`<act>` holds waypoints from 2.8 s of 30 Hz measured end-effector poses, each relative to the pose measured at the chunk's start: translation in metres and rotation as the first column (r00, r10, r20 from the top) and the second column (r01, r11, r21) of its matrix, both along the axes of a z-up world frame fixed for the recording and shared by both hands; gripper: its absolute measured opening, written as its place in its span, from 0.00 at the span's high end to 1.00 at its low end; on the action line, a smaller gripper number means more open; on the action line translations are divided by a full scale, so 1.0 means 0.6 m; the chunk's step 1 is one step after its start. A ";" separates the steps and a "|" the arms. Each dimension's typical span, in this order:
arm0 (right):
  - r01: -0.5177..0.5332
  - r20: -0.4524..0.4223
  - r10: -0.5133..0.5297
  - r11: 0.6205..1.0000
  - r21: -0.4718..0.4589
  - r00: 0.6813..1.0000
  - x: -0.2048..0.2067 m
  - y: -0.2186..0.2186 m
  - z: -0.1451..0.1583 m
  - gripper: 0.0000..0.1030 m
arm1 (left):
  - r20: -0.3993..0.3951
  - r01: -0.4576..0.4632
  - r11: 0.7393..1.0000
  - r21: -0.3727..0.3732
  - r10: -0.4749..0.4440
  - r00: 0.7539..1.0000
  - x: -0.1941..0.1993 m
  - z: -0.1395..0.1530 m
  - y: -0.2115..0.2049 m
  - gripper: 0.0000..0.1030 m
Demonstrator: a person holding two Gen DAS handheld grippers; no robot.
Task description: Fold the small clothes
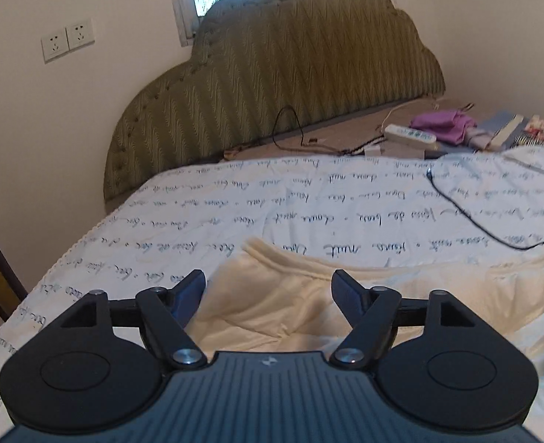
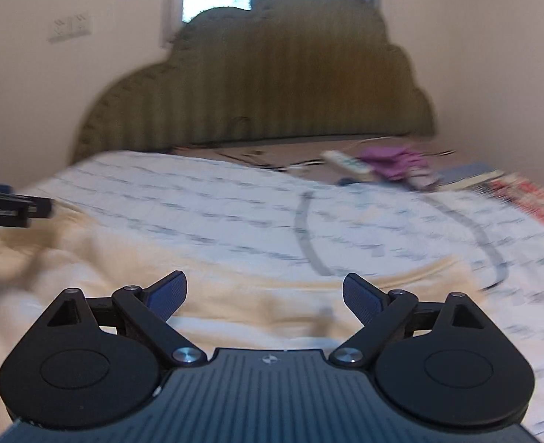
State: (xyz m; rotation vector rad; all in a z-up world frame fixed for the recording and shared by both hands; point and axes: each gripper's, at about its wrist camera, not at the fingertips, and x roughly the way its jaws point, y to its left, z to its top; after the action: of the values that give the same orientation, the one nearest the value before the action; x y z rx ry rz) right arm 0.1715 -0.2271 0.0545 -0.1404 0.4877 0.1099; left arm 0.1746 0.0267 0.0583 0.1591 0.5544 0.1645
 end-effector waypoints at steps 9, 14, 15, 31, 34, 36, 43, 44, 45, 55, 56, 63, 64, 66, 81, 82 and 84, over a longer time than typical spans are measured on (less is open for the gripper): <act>0.112 -0.105 -0.093 0.975 0.194 0.990 0.035 -0.091 -0.099 0.01 | -0.050 -0.033 0.999 0.026 0.035 0.998 0.014 -0.087 -0.007 0.19; 0.111 -0.093 -0.094 0.975 0.192 0.991 0.038 -0.086 -0.113 0.00 | -0.054 -0.039 0.999 -0.019 0.038 0.998 0.016 -0.099 0.004 0.16; 0.110 -0.092 -0.094 0.975 0.192 0.991 0.038 -0.086 -0.114 0.00 | -0.052 -0.040 0.999 -0.025 0.039 0.998 0.017 -0.102 0.006 0.15; 0.109 -0.075 -0.098 0.980 0.167 0.992 0.040 -0.081 -0.123 0.00 | -0.025 -0.040 0.998 -0.041 0.039 0.999 0.014 -0.126 0.009 0.12; 0.111 -0.068 -0.102 0.983 0.149 0.992 0.040 -0.076 -0.125 0.00 | -0.022 -0.040 0.998 -0.043 0.039 0.999 0.014 -0.127 0.010 0.12; 0.113 -0.064 -0.105 0.983 0.142 0.992 0.039 -0.073 -0.125 0.00 | -0.019 -0.040 0.998 -0.043 0.039 0.999 0.013 -0.128 0.010 0.12; 0.116 -0.052 -0.110 0.983 0.145 0.993 0.036 -0.070 -0.128 0.00 | 0.000 -0.040 0.998 -0.051 0.040 0.999 0.009 -0.130 0.011 0.12; 0.117 -0.051 -0.110 0.982 0.146 0.993 0.036 -0.071 -0.128 0.00 | 0.004 -0.039 0.998 -0.056 0.039 0.999 0.008 -0.130 0.012 0.12; 0.116 -0.050 -0.110 0.982 0.148 0.993 0.036 -0.071 -0.128 0.00 | 0.008 -0.037 0.997 -0.063 0.038 0.999 0.006 -0.130 0.014 0.12; 0.160 -0.018 -0.159 0.972 0.169 0.987 0.009 -0.069 -0.105 0.00 | 0.184 0.074 0.997 0.007 -0.074 0.980 -0.062 -0.077 -0.018 0.11; 0.180 0.000 -0.183 0.969 0.171 0.983 -0.004 -0.063 -0.094 0.00 | 0.201 0.099 0.995 0.022 -0.101 0.974 -0.071 -0.070 -0.028 0.11; -0.007 0.027 0.004 0.994 0.113 1.000 -0.055 0.040 -0.044 0.00 | 0.146 0.245 0.970 0.012 -0.244 0.959 -0.079 -0.081 -0.065 0.08; -0.019 0.006 0.019 0.997 0.072 1.000 -0.053 0.057 -0.050 0.00 | 0.129 0.242 0.970 0.017 -0.242 0.961 -0.074 -0.088 -0.066 0.08; -0.025 -0.018 0.025 1.000 0.006 1.000 -0.046 0.081 -0.067 0.00 | 0.098 0.238 0.971 0.002 -0.237 0.967 -0.061 -0.099 -0.061 0.07; -0.006 0.035 0.006 1.000 -0.004 0.999 -0.043 0.087 -0.115 0.00 | 0.023 0.218 0.971 -0.098 -0.216 0.976 -0.039 -0.123 -0.038 0.00; -0.005 0.038 0.005 1.000 -0.006 0.999 -0.043 0.087 -0.116 0.00 | 0.023 0.217 0.971 -0.096 -0.216 0.976 -0.039 -0.123 -0.039 0.00; -0.005 0.040 0.005 1.000 -0.005 0.999 -0.043 0.087 -0.116 0.00 | 0.023 0.216 0.972 -0.093 -0.215 0.976 -0.039 -0.124 -0.040 0.00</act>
State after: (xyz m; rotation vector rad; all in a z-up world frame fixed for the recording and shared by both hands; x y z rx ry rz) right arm 0.1455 -0.1749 -0.0152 -0.1481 0.4472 0.1107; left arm 0.1513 0.0027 -0.0161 0.1242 0.5276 -0.0724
